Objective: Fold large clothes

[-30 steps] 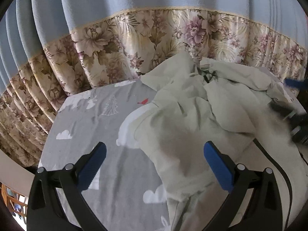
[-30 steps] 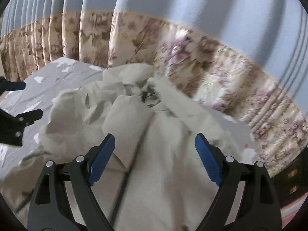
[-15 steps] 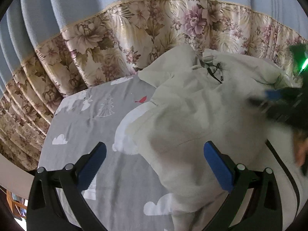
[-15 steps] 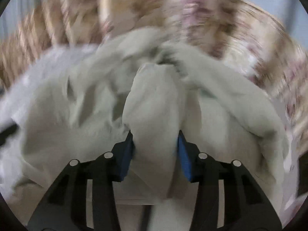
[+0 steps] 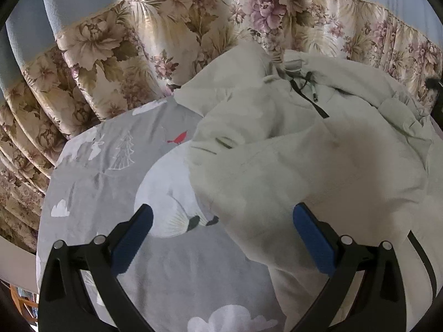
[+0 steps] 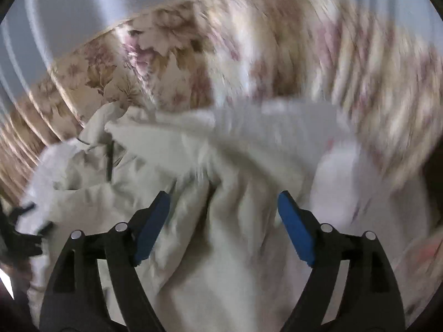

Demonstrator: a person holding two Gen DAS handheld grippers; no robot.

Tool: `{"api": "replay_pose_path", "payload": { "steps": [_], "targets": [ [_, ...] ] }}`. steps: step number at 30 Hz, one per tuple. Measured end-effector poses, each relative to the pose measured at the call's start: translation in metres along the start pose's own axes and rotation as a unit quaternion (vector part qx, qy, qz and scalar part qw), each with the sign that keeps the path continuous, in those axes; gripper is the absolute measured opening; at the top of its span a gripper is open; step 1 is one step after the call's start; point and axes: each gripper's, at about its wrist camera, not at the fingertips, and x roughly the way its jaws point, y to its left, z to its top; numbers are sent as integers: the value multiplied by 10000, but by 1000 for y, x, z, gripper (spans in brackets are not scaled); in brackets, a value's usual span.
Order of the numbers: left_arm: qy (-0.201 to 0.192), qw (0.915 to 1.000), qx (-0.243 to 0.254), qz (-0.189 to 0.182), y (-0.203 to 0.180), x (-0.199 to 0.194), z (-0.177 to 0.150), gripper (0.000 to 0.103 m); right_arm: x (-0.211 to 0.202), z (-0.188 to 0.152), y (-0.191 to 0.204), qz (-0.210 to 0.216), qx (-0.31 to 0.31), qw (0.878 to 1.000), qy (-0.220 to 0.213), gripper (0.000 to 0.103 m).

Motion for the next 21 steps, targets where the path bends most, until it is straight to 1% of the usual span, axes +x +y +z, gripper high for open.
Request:
{"api": "replay_pose_path", "payload": {
  "steps": [2, 3, 4, 5, 7, 9, 10, 11, 13, 15, 18, 21],
  "targets": [
    [-36, 10000, 48, 46, 1, -2, 3, 102, 22, 23, 23, -5, -707, 9974, 139, 83],
    [-47, 9999, 67, 64, 2, -3, 4, 102, 40, 34, 33, -16, -1051, 9941, 277, 84],
    [-64, 9999, 80, 80, 2, -3, 6, 102, 52, 38, 38, -86, -1227, 9917, 383, 84],
    [-67, 9999, 73, 96, 3, -3, 8, 102, 72, 44, 47, -149, -1392, 9887, 542, 85],
    [-53, 9999, 42, 95, 3, -2, 10, 102, 105, 47, 65, -156, -1652, 9828, 809, 84],
    [-17, 9999, 25, 100, 3, -1, 11, 102, 124, 45, 78, -128, -1941, 9764, 937, 81],
    [-2, 9999, 32, 113, 3, 0, 12, 102, 132, 43, 84, -187, -2083, 9731, 970, 63],
    [7, 9999, 44, 135, 3, 0, 12, 102, 136, 42, 84, -261, -2148, 9715, 966, 32],
    [25, 9998, 73, 196, 4, 2, 13, 102, 131, 43, 80, -322, -2218, 9710, 831, 8],
    [10, 9996, 67, 266, 8, 1, 16, 102, 120, 53, 73, -482, -2225, 9723, 538, 7],
    [-43, 9995, -17, 305, 18, -4, 20, 102, 83, 81, 43, -641, -1984, 9779, 164, 6],
    [-119, 9993, -116, 348, 30, -12, 26, 102, 41, 101, 26, -584, -1878, 9804, -136, 6]
  ]
}}
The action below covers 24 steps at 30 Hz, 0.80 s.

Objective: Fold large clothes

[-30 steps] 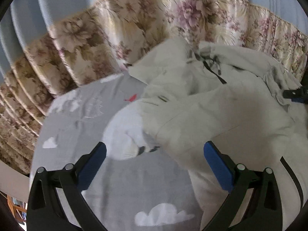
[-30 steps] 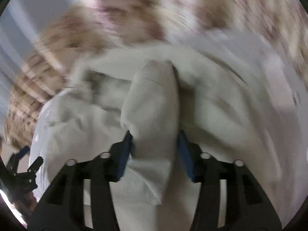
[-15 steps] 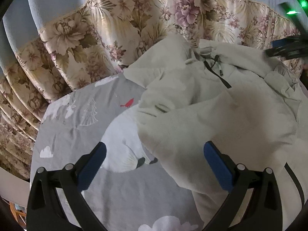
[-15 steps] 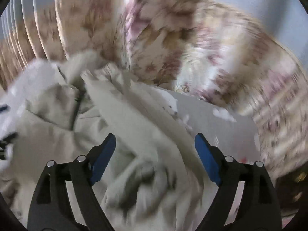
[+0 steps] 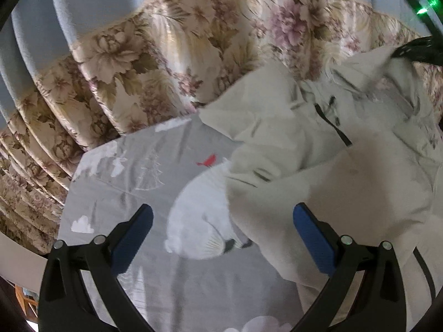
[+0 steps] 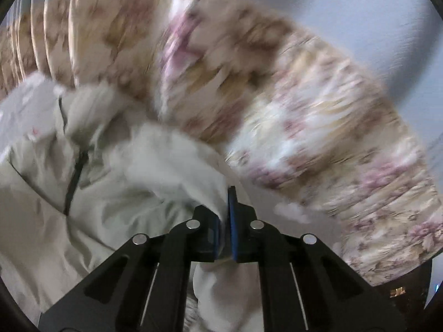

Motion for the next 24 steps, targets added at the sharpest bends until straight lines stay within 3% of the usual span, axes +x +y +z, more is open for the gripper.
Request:
{"api": "replay_pose_path", "payload": {
  "steps": [6, 9, 12, 13, 15, 16, 17, 18, 20, 22, 24],
  "targets": [
    [-101, 9995, -266, 109, 21, -16, 11, 102, -72, 7, 24, 226, -95, 9987, -457, 6],
    [-214, 9990, -386, 111, 28, -32, 12, 102, -127, 14, 54, 339, -216, 9937, -1044, 6],
    [-271, 9986, -423, 163, 32, -43, 8, 102, -171, 3, 72, 759, 145, 9848, -1558, 6],
    [-282, 9985, -442, 173, 34, -47, 4, 102, -170, -2, 77, 783, 163, 9854, -1502, 7],
    [-259, 9984, -468, 160, 37, -48, -1, 102, -142, -18, 95, 969, 169, 9914, -866, 17],
    [-214, 9985, -483, 151, 38, -47, -3, 102, -111, -34, 110, 1224, 74, 9922, -239, 43],
    [-172, 9985, -492, 153, 39, -45, -6, 102, -91, -48, 124, 1322, -106, 9911, 69, 62],
    [-110, 9985, -503, 164, 39, -42, -8, 102, -66, -71, 142, 1202, -439, 9907, 457, 63],
    [-20, 9987, -488, 156, 38, -39, -12, 102, -48, -97, 150, 1303, -500, 9865, 858, 62],
    [11, 9990, -415, 148, 34, -39, -15, 102, -54, -110, 131, 1613, -115, 9834, 820, 62],
    [9, 9993, -371, 73, 25, -39, -13, 102, -74, -112, 90, 1610, 428, 9848, 484, 69]
  ]
}}
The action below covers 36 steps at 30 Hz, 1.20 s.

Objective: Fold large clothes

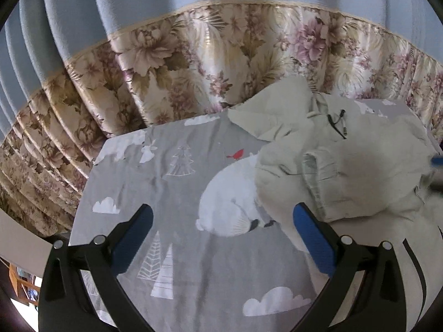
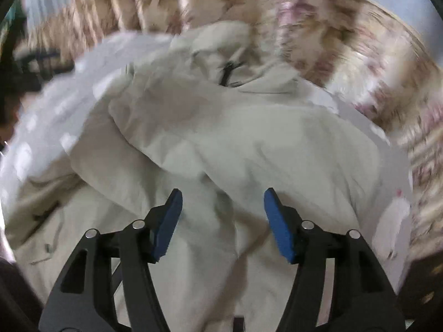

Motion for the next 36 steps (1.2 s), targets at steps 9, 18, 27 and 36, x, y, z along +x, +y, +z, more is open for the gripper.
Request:
{"api": "replay_pose_path", "payload": {
  "steps": [9, 18, 27, 36],
  "targets": [
    [197, 9973, 310, -636, -93, 40, 23, 102, -5, -24, -87, -652, 1375, 9876, -389, 84],
    [706, 9919, 151, -1046, -121, 86, 36, 32, 10, -47, -84, -556, 1368, 9880, -451, 84],
    [362, 9848, -458, -1636, -70, -12, 6, 32, 11, -33, -80, -252, 1491, 9863, -661, 84],
    [1053, 9842, -650, -1269, -53, 39, -30, 81, 39, -35, -89, -596, 1646, 9845, -116, 90]
  ]
}}
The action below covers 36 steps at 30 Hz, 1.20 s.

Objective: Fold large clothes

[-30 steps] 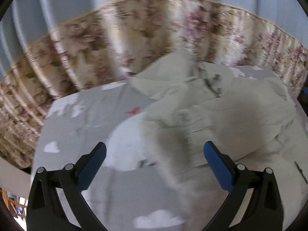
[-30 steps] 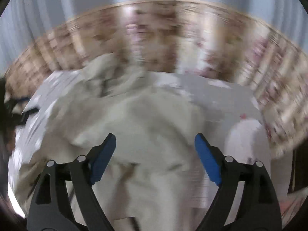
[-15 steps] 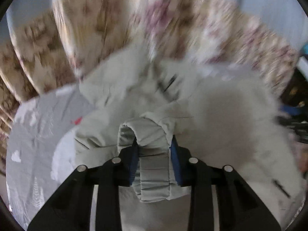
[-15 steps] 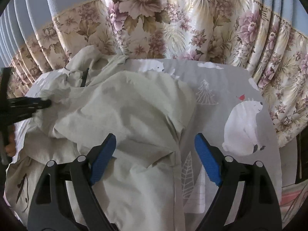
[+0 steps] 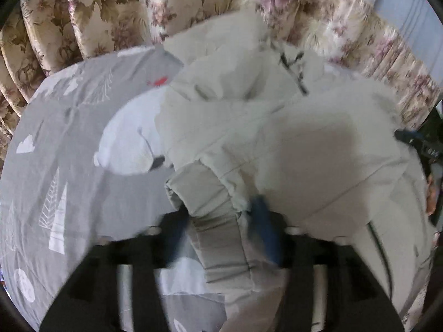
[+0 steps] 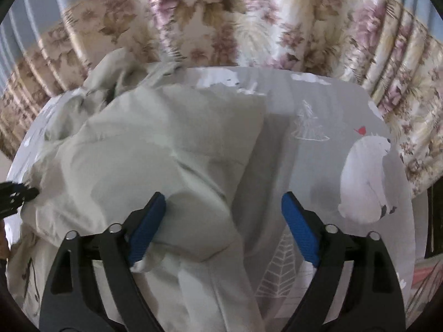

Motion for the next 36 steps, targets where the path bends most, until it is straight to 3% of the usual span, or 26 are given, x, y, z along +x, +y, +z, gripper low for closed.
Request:
{"api": "replay_pose_path", "payload": {
  "steps": [1, 4, 10, 11, 13, 14, 16, 19, 21, 24, 26, 27, 28, 30, 31, 33, 34, 35, 36],
  "targets": [
    [-174, 9998, -90, 86, 5, -6, 1, 95, -2, 0, -5, 58, 55, 10000, 8, 91],
    [-346, 9990, -252, 109, 15, -14, 9, 96, 2, -3, -16, 187, 59, 9995, 267, 97],
    [295, 9992, -255, -34, 27, 39, 35, 92, 26, -13, -24, 674, 333, 9948, 690, 93],
    [320, 9990, -273, -150, 29, 43, 36, 85, 28, -16, -25, 776, 361, 9939, 698, 84],
    [263, 9990, -239, -271, 28, 47, 44, 49, 25, -20, -24, 854, 428, 9939, 550, 76],
    [266, 9991, -192, -287, 26, 49, 47, 43, 24, -22, -23, 937, 460, 9931, 529, 64],
    [277, 9995, -72, -167, 18, 55, 57, 33, 22, -26, -22, 1258, 735, 9878, 542, 35],
    [195, 9997, 143, -2, 9, 58, 71, 27, 14, -39, -10, 1198, 791, 9892, 300, 18],
    [195, 9997, 169, 35, 10, 60, 85, 25, 9, -54, 0, 1215, 850, 9887, 214, 15],
    [230, 9992, 310, 102, 11, 66, 106, 25, 2, -75, 16, 1293, 817, 9881, 135, 14],
    [318, 9983, 490, 87, 8, 68, 108, 25, -5, -73, 18, 1087, 756, 9912, -1, 13],
    [350, 9973, 634, 89, 6, 67, 103, 32, -8, -69, 16, 857, 671, 9940, -70, 14],
    [338, 9971, 668, 117, 5, 63, 97, 46, -10, -61, 13, 470, 550, 9972, -197, 14],
    [299, 9963, 722, 361, 4, 54, 80, 69, -6, -44, 4, 5, 441, 9990, -111, 25],
    [256, 9954, 789, 474, 4, 48, 71, 73, -7, -35, -8, 140, 664, 9977, -9, 37],
    [110, 9933, 885, 733, 6, 32, 50, 82, -23, -24, -22, 473, 898, 9947, -149, 43],
    [61, 9931, 834, 819, 8, 27, 45, 88, -33, -16, -22, 506, 841, 9950, -198, 62],
    [19, 9939, 727, 833, 11, 21, 39, 89, -43, -8, -19, 442, 743, 9955, -390, 74],
    [37, 9949, 670, 756, 13, 18, 36, 89, -46, -2, -13, 380, 632, 9961, -483, 74]
  ]
}}
